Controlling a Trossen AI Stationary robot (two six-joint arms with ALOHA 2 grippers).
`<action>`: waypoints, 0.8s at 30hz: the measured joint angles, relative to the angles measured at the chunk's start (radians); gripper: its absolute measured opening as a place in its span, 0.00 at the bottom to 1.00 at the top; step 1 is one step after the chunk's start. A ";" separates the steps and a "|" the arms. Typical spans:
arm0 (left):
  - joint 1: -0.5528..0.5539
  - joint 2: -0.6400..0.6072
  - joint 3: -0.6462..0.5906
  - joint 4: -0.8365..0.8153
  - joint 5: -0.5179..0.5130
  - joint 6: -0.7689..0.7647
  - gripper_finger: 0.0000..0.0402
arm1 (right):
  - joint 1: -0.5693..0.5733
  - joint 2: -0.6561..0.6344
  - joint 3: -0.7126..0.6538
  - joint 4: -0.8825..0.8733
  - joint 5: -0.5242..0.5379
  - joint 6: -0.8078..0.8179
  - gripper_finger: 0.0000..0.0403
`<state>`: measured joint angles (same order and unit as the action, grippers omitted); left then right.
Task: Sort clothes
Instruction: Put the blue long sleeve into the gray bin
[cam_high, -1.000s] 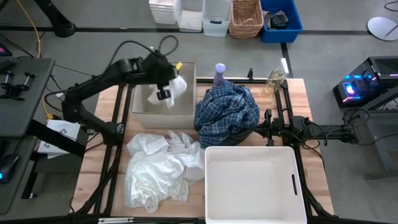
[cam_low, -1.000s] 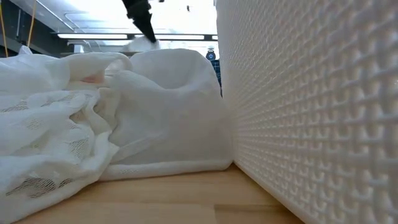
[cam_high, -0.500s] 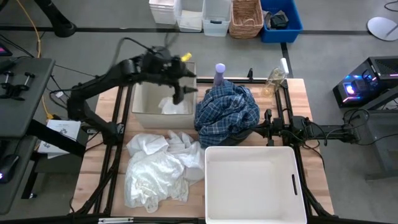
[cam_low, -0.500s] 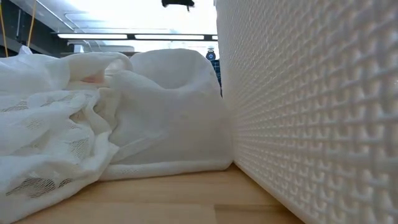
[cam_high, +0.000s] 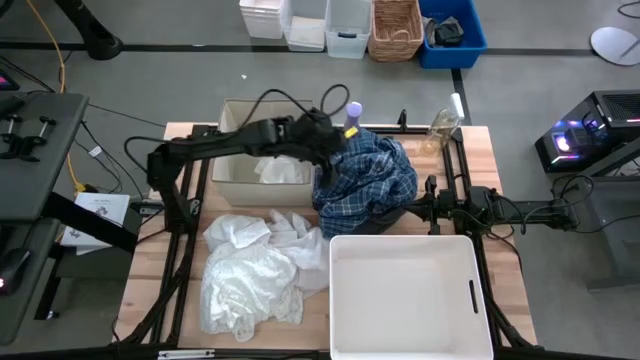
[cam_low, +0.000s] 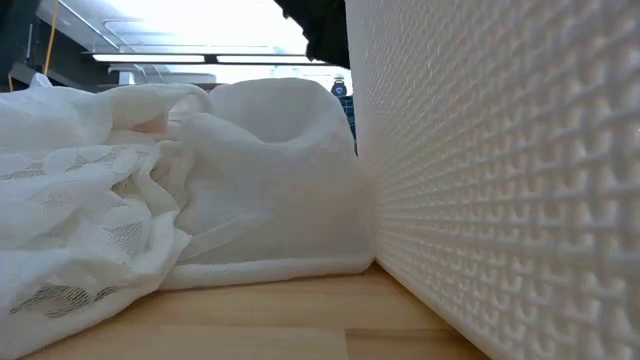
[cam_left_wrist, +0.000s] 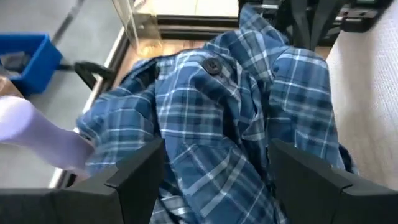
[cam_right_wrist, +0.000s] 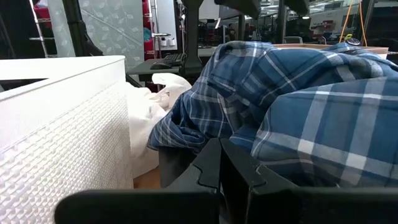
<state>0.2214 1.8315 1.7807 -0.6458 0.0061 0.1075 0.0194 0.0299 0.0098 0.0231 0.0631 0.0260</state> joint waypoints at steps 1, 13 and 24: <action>0.000 0.016 0.004 0.000 -0.005 -0.012 0.68 | 0.000 0.000 0.000 0.000 0.000 0.000 0.00; 0.007 0.151 0.006 0.026 -0.045 -0.065 0.68 | 0.000 0.002 0.000 0.000 0.000 0.000 0.00; -0.024 0.172 0.000 0.041 -0.067 0.025 0.36 | 0.000 0.003 0.000 0.000 0.000 0.000 0.00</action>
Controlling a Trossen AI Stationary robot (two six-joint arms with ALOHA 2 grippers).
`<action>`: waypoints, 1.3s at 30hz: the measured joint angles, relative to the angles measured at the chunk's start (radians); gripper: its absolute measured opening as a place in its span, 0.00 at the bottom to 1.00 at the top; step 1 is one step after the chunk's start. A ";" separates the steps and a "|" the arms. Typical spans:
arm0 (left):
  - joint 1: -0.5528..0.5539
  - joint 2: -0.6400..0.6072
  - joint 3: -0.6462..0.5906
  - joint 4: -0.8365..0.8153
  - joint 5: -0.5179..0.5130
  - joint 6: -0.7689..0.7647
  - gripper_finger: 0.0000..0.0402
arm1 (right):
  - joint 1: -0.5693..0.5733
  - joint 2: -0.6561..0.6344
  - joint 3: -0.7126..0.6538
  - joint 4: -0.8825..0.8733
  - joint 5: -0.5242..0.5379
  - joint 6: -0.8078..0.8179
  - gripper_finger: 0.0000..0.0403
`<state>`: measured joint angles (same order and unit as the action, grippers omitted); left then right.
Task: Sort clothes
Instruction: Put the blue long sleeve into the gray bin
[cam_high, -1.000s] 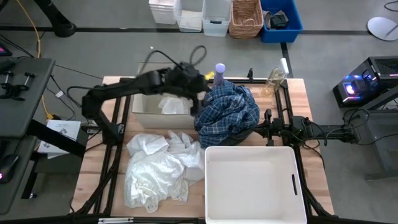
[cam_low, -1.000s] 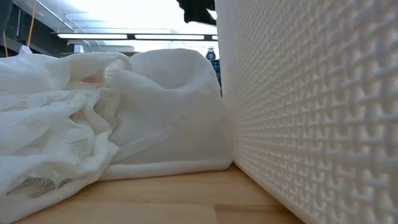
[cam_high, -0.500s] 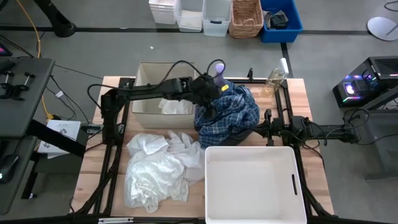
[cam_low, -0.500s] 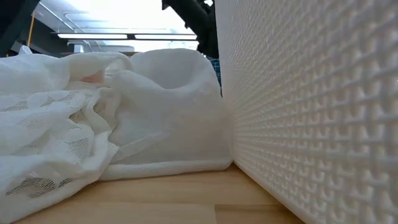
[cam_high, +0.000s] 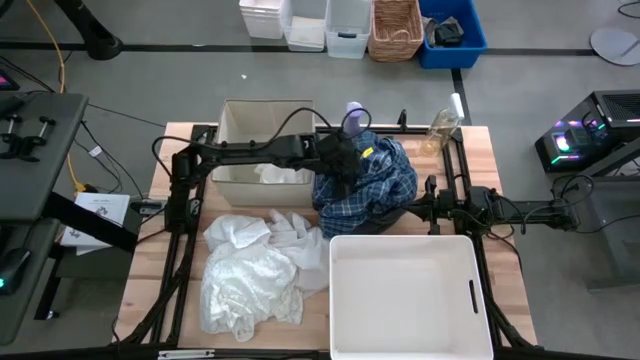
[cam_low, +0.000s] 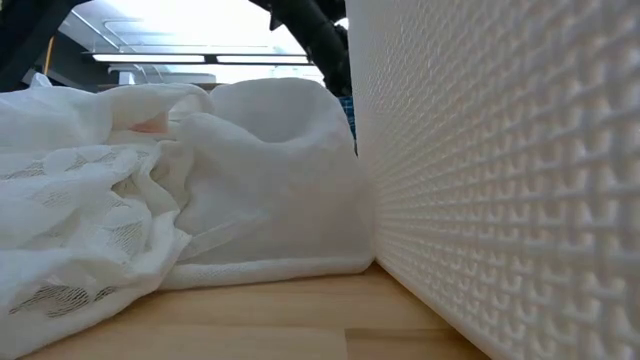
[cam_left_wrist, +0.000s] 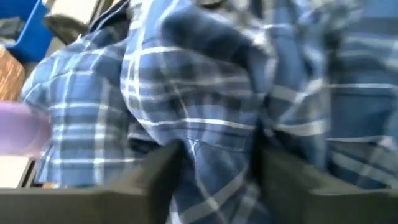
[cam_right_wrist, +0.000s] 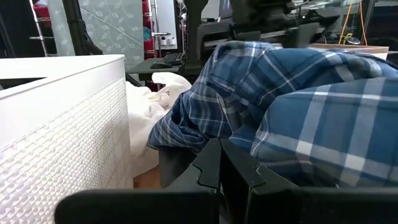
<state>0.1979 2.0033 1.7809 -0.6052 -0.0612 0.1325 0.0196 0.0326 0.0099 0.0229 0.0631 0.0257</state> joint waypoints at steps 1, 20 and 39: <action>-0.003 0.000 0.000 0.002 0.009 0.003 0.22 | 0.000 0.000 0.000 0.000 0.000 0.000 0.00; -0.011 -0.558 0.346 0.244 -0.210 0.518 0.00 | 0.000 0.000 0.000 0.000 0.000 0.000 0.00; 0.250 -0.567 0.100 0.013 -0.414 0.235 0.00 | 0.000 0.000 0.000 0.000 0.000 0.000 0.00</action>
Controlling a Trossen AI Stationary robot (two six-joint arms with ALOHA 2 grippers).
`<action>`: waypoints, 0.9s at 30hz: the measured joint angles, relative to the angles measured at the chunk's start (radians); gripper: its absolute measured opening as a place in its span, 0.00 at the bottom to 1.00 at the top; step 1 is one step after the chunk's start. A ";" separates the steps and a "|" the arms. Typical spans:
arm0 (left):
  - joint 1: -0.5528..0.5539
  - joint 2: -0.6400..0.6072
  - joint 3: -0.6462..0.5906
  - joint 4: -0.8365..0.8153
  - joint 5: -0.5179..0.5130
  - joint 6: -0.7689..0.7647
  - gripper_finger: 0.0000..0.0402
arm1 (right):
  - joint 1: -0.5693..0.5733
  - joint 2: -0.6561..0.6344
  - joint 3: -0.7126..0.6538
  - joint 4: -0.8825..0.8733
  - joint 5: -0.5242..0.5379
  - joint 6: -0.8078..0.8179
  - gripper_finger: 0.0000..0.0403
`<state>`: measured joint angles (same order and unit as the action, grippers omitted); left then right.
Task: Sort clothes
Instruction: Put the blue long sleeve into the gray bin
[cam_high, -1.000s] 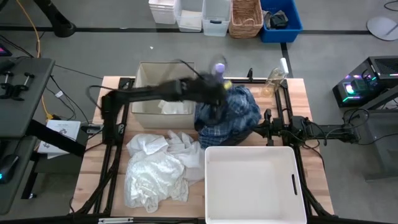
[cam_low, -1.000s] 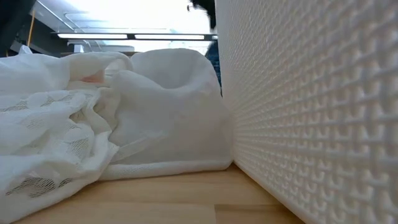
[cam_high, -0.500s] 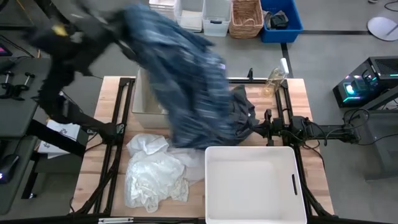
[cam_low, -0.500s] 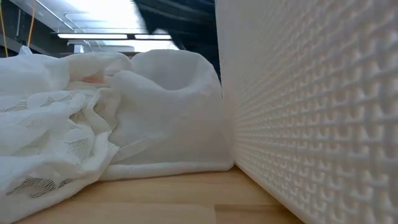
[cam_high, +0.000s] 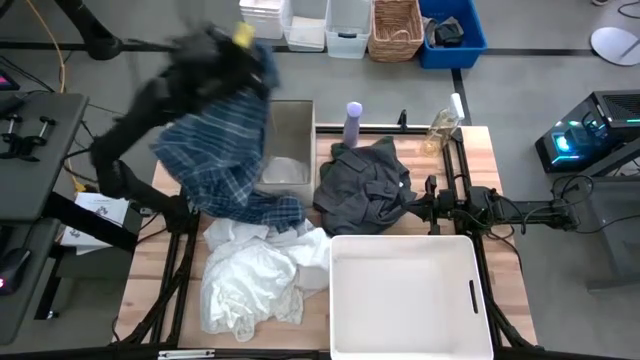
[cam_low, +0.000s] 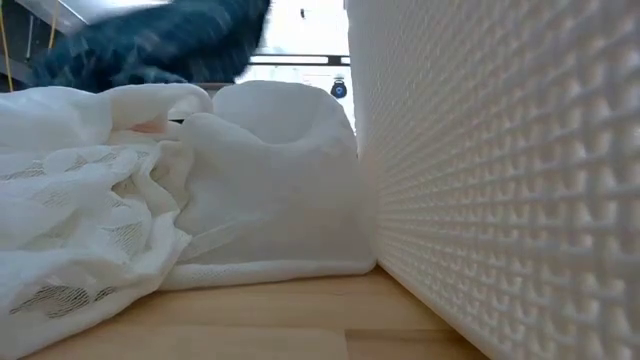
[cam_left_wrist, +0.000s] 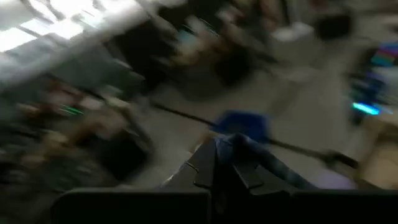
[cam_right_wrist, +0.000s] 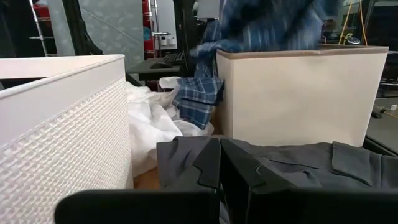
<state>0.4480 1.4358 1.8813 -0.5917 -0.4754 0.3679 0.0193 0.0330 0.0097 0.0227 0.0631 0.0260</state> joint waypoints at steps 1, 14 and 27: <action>-0.001 0.012 -0.036 0.014 0.036 -0.024 0.00 | 0.000 0.000 0.000 0.000 0.000 0.000 0.00; -0.037 0.173 -0.298 -0.349 0.025 -0.421 0.02 | 0.000 0.000 0.000 0.000 0.000 0.000 0.00; -0.043 0.200 -0.007 -0.716 0.151 -0.370 0.52 | 0.000 0.000 0.000 0.000 0.000 0.000 0.00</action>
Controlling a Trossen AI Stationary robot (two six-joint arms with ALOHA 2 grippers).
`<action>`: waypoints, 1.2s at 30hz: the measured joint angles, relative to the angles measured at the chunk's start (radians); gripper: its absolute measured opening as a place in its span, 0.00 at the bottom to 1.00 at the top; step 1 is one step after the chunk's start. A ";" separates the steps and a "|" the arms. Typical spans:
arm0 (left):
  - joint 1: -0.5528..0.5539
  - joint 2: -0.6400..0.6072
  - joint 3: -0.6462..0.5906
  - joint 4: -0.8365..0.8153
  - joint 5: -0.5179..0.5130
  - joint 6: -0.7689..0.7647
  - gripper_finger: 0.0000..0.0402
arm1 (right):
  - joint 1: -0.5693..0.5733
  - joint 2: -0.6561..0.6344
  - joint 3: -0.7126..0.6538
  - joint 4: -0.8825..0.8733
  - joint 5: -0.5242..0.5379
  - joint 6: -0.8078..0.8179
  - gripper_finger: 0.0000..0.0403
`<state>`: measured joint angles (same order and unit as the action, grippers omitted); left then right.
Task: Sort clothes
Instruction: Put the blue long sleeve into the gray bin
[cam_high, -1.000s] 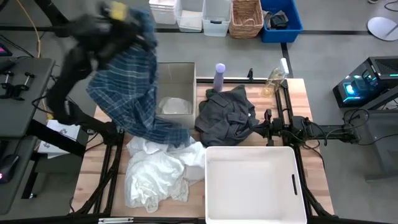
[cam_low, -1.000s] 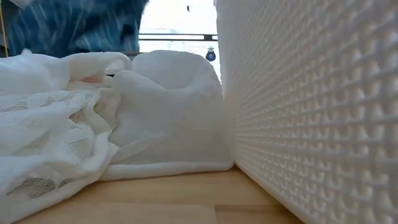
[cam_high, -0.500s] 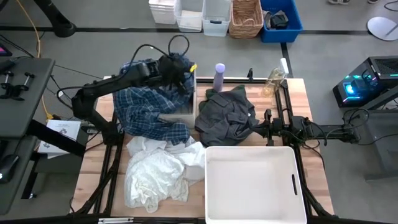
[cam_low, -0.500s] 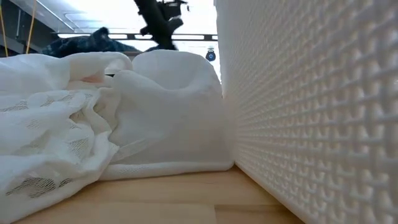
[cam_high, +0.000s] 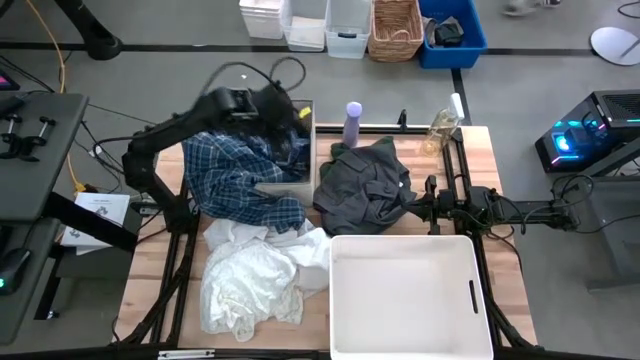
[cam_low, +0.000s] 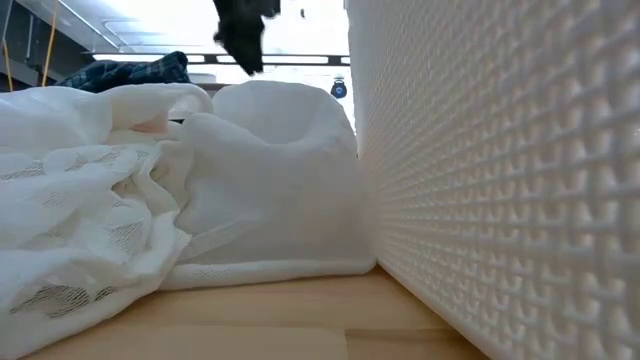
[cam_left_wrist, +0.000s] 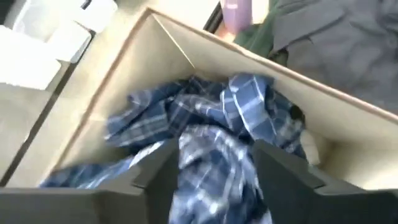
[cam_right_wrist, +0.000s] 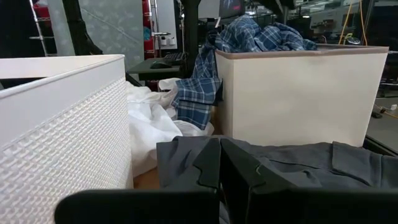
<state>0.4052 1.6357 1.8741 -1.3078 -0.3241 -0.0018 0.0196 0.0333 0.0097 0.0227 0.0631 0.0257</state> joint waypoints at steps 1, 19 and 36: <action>0.001 -0.001 0.046 -0.069 0.000 -0.022 0.55 | 0.000 0.000 0.000 0.000 0.000 0.000 0.00; -0.565 -0.414 -0.274 -0.275 0.165 -0.674 0.61 | 0.000 0.013 0.000 0.000 0.000 0.000 0.00; -0.823 -0.346 -0.753 -0.259 -0.072 -1.772 0.60 | 0.000 0.013 0.000 0.000 0.000 0.000 0.00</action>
<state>-0.4182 1.2894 1.1212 -1.5665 -0.3958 -1.7735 0.0193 0.0463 0.0097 0.0231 0.0631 0.0261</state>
